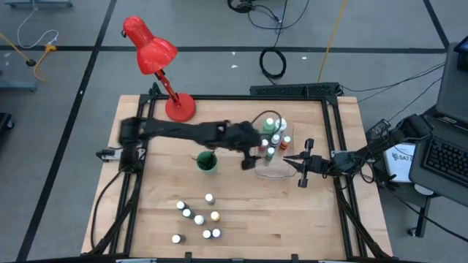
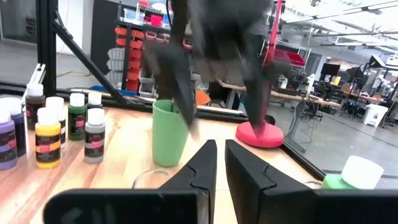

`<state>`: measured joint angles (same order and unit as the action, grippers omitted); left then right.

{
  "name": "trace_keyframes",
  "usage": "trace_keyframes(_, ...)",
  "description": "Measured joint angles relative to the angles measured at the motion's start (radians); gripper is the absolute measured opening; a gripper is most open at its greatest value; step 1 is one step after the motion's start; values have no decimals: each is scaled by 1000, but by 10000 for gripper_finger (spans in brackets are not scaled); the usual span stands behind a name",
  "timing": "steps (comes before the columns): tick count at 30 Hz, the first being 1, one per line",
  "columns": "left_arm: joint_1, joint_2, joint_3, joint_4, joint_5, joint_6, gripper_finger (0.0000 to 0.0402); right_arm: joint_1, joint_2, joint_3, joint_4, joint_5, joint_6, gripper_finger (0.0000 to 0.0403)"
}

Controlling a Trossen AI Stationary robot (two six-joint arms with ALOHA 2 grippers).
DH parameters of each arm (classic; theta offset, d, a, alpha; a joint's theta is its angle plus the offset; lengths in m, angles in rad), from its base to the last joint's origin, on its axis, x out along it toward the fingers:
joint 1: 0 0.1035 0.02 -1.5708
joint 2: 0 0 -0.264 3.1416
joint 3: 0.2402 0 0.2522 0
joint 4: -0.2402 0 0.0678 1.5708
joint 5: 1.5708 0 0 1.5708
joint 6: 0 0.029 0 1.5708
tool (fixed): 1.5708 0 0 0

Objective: Pick & Place Paint Supplies
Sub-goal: Put the small purple paint bottle into the transparent bin

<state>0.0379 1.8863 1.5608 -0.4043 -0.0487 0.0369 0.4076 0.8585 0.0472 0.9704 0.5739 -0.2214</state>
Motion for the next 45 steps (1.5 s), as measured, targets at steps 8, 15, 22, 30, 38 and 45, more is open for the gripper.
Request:
trace_keyframes(8,-166,-492,-125,-206,-85,52,271,0,0,0,-9,0,0,29)
trace_keyframes(15,-217,-1051,-610,-76,-280,-22,94,0,1,0,-13,-1,20,29)
trace_keyframes(22,-245,-1411,-1061,156,-136,-96,19,0,2,0,-15,0,23,29)
trace_keyframes(30,-277,-1563,-1357,508,-142,-50,9,0,2,0,-15,-61,71,29)
trace_keyframes(38,-276,-1567,-1462,607,-234,-126,3,0,83,96,-99,-236,128,27)
trace_keyframes(45,-276,-1566,-1471,604,-301,-172,4,6,331,387,-210,-276,66,7)
